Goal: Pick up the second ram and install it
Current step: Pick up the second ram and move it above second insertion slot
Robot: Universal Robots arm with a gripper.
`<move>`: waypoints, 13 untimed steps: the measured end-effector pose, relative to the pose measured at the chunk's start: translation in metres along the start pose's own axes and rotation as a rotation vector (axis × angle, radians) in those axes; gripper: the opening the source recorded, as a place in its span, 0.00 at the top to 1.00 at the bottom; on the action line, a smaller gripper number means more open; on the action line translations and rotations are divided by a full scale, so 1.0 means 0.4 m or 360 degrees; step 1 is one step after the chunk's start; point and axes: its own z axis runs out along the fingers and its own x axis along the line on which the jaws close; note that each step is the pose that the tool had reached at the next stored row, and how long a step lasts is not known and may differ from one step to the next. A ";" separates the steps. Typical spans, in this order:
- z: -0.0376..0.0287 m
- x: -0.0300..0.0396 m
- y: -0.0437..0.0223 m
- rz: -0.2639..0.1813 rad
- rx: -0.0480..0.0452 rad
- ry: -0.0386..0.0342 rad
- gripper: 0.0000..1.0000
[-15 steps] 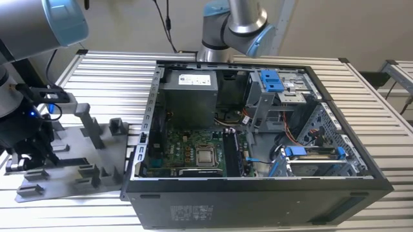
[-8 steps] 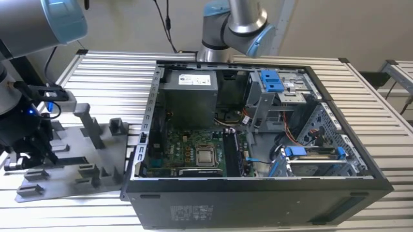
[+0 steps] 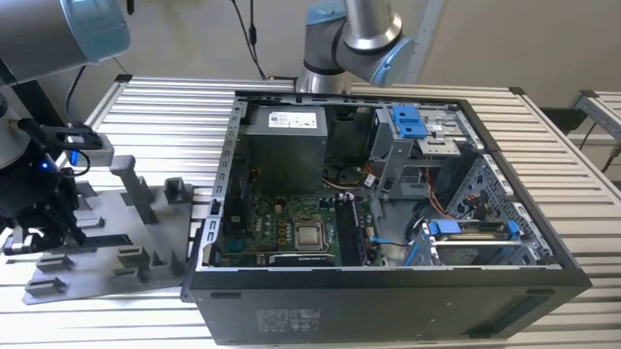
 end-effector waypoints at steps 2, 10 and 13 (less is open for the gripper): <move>-0.001 0.000 0.000 0.0000 0.0000 0.0000 0.86; -0.006 0.000 0.000 0.0000 0.0000 0.0000 0.86; -0.011 0.000 0.000 0.0000 0.0000 0.0000 0.86</move>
